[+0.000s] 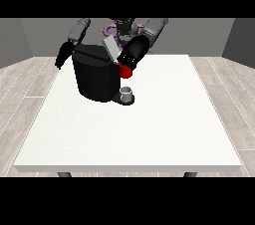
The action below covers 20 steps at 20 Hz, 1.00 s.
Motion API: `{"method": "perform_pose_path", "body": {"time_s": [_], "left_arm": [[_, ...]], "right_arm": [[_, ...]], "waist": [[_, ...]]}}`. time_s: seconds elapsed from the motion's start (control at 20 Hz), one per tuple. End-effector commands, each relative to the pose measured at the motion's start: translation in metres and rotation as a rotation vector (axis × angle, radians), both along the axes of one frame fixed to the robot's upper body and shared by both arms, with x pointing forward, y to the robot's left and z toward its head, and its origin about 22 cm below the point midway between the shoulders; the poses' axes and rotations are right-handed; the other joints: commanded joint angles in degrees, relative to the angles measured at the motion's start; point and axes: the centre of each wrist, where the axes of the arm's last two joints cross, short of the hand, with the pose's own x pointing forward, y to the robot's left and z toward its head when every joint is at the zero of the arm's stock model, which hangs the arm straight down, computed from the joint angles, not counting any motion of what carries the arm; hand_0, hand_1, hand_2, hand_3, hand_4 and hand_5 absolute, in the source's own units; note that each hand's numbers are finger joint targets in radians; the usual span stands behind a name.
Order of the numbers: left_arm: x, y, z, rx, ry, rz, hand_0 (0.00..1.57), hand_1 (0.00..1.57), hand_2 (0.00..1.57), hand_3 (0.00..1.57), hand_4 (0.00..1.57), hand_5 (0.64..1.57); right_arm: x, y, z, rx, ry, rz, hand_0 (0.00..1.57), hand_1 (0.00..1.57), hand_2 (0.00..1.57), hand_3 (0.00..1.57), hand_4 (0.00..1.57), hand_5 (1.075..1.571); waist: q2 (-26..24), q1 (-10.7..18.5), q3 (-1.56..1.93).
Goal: Insert the coffee pod into the coffee machine and close the lid
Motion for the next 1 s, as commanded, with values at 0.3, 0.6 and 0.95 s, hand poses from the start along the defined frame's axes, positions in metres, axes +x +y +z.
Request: {"method": "perform_pose_path", "body": {"time_s": [0.3, 0.6, 0.95], "left_arm": [[0.002, -0.002, 0.001, -0.040, -0.068, -0.003, 1.14, 1.14, 1.14, 0.96, 0.00, 1.571], [0.002, -0.010, 0.006, -0.064, -0.103, -0.028, 1.24, 1.24, 1.20, 0.97, 0.00, 1.571], [-0.005, 0.023, 0.028, 0.017, -0.171, -0.025, 1.14, 1.14, 1.12, 0.84, 0.00, 1.571]], "right_arm": [[-0.001, 0.012, 0.003, -0.013, -0.004, -0.006, 0.00, 0.00, 0.00, 0.00, 0.00, 1.571], [-0.005, 0.017, -0.009, 0.005, -0.004, -0.006, 0.00, 0.00, 0.00, 0.00, 0.04, 1.571], [-0.004, 0.008, 0.000, -0.027, -0.032, 0.006, 0.00, 0.00, 0.00, 0.00, 0.11, 1.571]], "waist": [[1.6, -0.4, -0.06], [1.9, -0.9, -0.03], [3.1, -1.6, -0.04]]}}
